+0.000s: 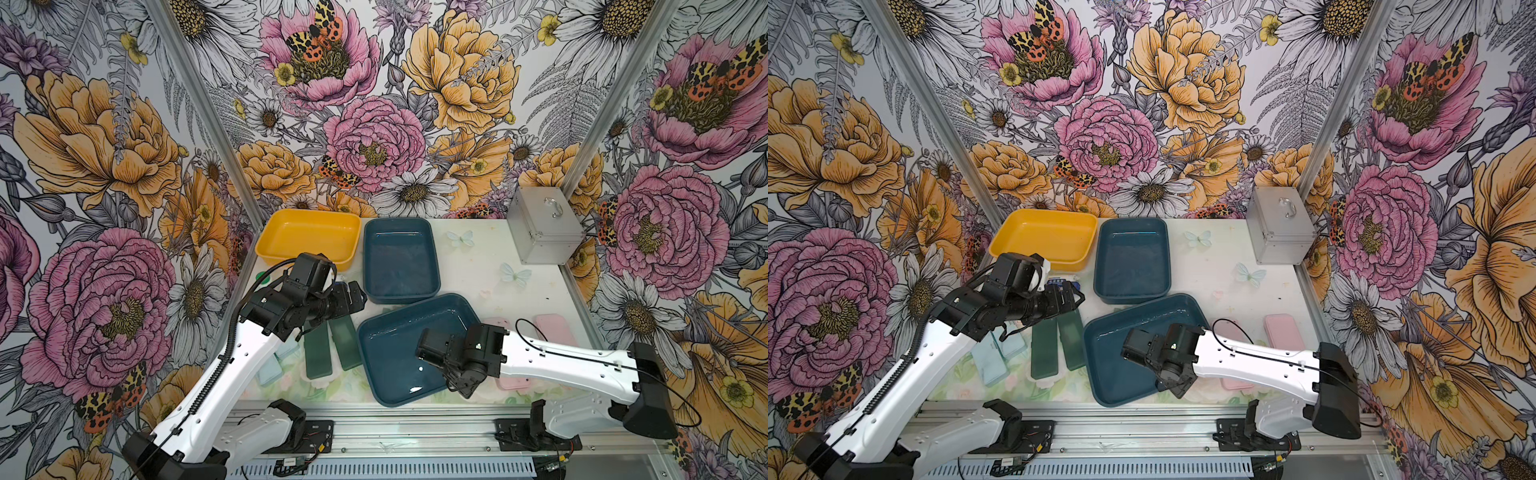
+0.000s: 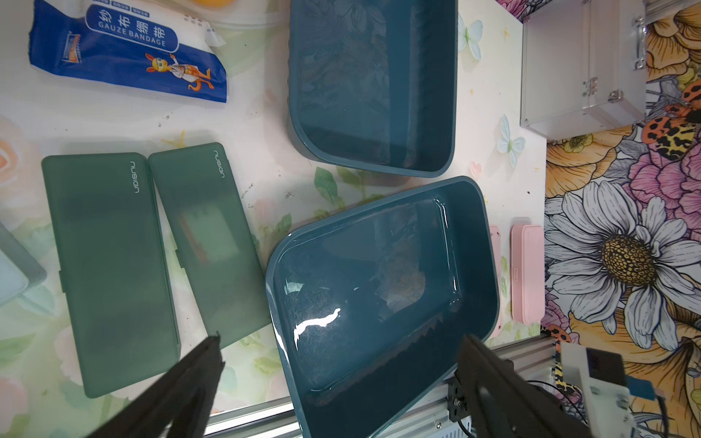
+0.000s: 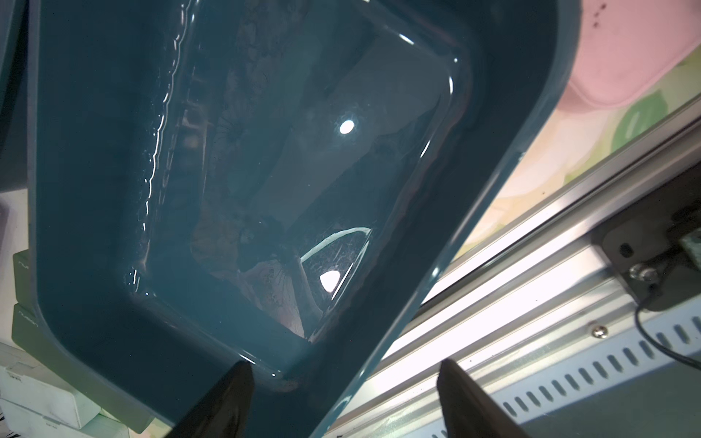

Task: Place the pencil cases by color into the storage box
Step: Move the storage box to the center of the board.

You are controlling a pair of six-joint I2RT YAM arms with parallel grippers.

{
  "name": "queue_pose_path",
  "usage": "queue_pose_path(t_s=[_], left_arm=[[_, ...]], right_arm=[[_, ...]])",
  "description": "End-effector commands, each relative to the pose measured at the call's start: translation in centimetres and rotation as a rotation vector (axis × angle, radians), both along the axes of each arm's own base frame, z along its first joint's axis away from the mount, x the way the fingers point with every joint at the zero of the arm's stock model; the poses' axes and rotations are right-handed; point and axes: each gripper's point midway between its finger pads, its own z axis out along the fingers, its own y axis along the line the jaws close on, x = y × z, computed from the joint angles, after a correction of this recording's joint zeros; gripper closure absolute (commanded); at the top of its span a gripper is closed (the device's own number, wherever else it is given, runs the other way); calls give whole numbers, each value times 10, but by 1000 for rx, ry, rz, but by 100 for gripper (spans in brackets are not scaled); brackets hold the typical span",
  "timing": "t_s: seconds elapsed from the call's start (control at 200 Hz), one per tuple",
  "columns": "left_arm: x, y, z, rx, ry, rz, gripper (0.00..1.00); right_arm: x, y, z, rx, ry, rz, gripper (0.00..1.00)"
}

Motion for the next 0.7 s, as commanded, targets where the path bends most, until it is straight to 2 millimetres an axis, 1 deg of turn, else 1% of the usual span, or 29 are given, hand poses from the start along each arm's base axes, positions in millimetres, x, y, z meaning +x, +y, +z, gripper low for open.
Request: queue_pose_path(t_s=[0.0, 0.105, 0.24, 0.385, 0.595, 0.69], left_arm=[[-10, -4, 4, -23, -9, -40, 1], [-13, -4, 5, -25, -6, -45, 1], [-17, -2, 3, -22, -4, -45, 1], [-20, 0, 0, -20, 0, -43, 1], [-19, 0, 1, -21, 0, -44, 1], [-17, 0, 4, -18, -5, -43, 1]], right_arm=[[7, 23, 10, 90, -52, -180, 17], [-3, 33, 6, 93, -49, -199, 17], [-22, 38, 0, 103, -17, -238, 17], [-37, 35, -9, 97, -4, -290, 20], [-40, 25, -23, 78, -12, -337, 28], [-43, 20, -31, 79, 0, -352, 29]])
